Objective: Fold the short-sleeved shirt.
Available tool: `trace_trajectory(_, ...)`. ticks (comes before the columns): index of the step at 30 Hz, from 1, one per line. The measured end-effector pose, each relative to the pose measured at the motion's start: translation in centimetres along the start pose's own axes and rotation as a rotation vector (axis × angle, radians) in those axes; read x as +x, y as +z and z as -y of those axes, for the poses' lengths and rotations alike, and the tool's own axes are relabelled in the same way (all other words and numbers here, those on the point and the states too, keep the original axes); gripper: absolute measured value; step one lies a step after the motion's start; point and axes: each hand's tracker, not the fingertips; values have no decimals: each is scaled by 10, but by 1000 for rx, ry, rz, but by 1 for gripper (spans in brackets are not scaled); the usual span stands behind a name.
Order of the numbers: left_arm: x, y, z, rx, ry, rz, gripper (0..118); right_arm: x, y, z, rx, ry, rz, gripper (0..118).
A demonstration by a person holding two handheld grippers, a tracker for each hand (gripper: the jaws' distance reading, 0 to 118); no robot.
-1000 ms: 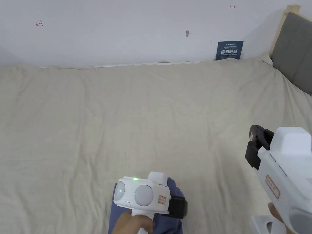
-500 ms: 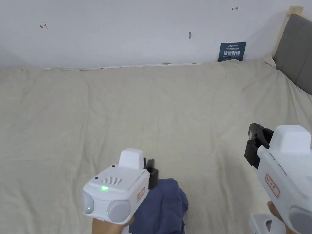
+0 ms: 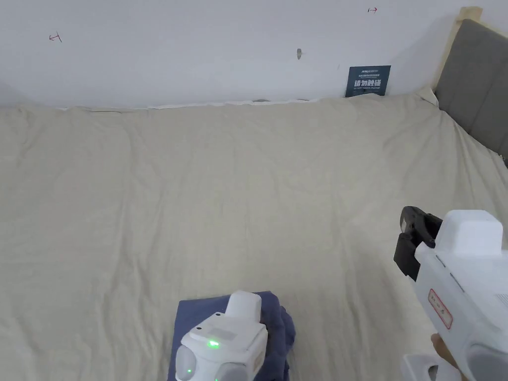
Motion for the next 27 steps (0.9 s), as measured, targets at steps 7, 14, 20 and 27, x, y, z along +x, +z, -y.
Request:
trace_trajectory(7, 14, -30, 23, -56, 17, -36, 0, 9, 0, 4, -11, -1, 23, 1)
trace_trajectory(14, 16, 4, -1, -16, -1, 6, 0, 6, 4, 4, -15, -6, 19, 1)
trace_trajectory(20, -17, 67, -43, 256, 13, 12, 0, -11, 11, -9, 24, 13, -7, 1)
trace_trajectory(27, -68, 151, -93, 532, -40, -143, 0, -41, 20, -26, 94, 39, -26, 1)
